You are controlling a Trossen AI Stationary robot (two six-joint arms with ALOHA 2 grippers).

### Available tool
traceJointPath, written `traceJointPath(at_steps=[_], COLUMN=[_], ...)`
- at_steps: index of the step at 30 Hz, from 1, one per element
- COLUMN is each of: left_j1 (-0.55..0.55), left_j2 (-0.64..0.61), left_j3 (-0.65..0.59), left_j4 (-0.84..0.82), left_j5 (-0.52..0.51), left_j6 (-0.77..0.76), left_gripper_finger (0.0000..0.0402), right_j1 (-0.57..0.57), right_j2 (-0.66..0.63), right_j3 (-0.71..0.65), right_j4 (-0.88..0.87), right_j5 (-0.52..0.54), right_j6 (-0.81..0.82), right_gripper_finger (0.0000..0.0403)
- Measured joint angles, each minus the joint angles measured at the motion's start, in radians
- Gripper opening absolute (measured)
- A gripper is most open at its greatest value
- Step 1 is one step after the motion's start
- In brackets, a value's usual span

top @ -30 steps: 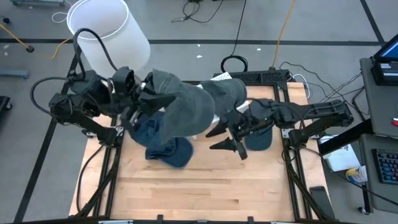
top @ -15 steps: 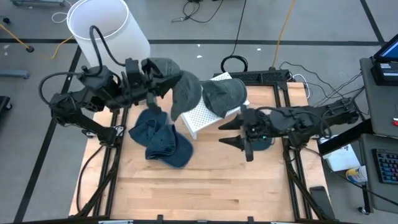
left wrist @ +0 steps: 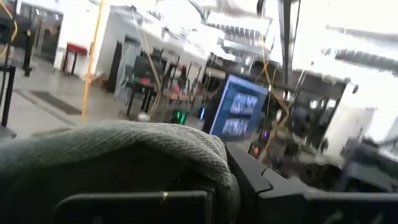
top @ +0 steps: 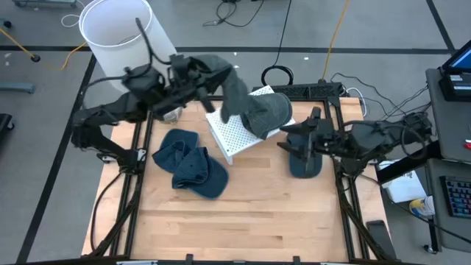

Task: Pick & Place hat
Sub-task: Stack the green cap on top of the other green caps on the shelf

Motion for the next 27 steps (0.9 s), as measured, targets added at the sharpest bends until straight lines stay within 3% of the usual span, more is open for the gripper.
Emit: traceJointPath(at_steps=[16,27], left_j1=[0.129,0.173], left_j2=[0.268,0.407], left_j3=[0.0,0.0], left_j4=[0.442,0.497], left_j5=[0.062,0.057], left_j6=[-0.076,-0.116], left_gripper_finger=[0.0017,0.0017], right_j1=[0.0,0.0], right_j2=[-0.133,-0.207], right_j3=[0.0,0.0], right_j4=[0.076,0.157], right_j5=[-0.003,-0.004], right_j6=[-0.155,-0.279], right_gripper_finger=[0.0199,0.0199])
